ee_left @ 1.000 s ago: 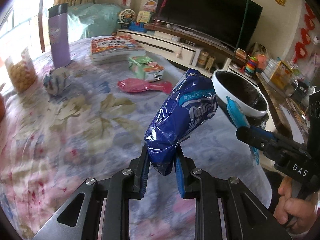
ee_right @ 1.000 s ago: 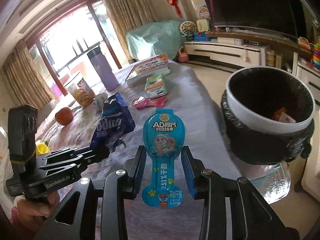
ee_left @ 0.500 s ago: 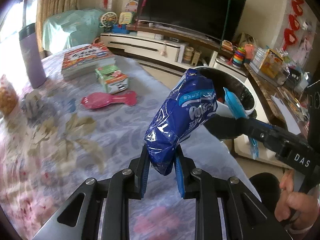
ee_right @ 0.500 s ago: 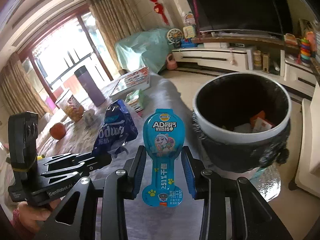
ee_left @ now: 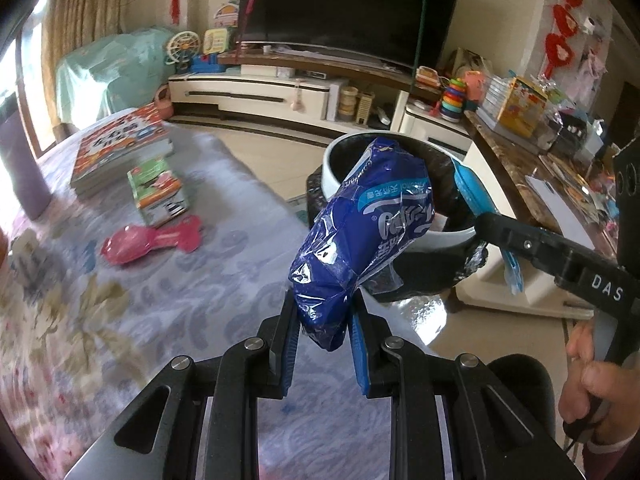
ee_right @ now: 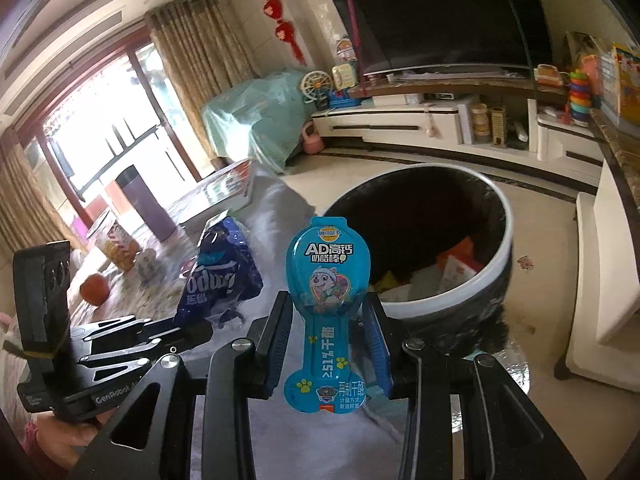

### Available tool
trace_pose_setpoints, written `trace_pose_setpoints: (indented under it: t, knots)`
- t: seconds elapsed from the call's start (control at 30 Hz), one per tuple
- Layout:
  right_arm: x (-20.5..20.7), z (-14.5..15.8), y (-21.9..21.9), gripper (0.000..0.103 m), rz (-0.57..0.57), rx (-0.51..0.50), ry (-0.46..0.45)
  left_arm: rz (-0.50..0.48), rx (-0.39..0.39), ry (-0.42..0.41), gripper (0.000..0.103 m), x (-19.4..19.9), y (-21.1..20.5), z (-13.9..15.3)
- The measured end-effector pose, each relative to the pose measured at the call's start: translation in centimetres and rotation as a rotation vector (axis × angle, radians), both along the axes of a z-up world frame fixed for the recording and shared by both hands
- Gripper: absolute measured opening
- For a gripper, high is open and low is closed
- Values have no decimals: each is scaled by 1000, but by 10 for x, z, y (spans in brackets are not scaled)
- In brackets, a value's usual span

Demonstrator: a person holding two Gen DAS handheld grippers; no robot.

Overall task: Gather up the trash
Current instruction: 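Carry the blue snack bag and blue candy package over the trash bin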

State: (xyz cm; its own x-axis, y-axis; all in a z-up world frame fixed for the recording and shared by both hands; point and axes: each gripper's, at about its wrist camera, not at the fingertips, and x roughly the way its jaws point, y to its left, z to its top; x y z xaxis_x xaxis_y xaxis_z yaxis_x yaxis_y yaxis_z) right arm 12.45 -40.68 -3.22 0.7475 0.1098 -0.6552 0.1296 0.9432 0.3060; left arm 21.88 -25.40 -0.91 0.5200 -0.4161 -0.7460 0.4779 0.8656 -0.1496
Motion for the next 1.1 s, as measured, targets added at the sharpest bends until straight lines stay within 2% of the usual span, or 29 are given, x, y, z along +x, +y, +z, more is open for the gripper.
trace_pose_setpoints:
  t: [0.47, 1.1]
  knots:
    - [11, 0, -32, 37, -43, 1, 3, -45, 28, 1, 22, 29, -35, 5]
    - [39, -4, -62, 37, -76, 7, 29, -122, 110, -18, 22, 65, -84, 11]
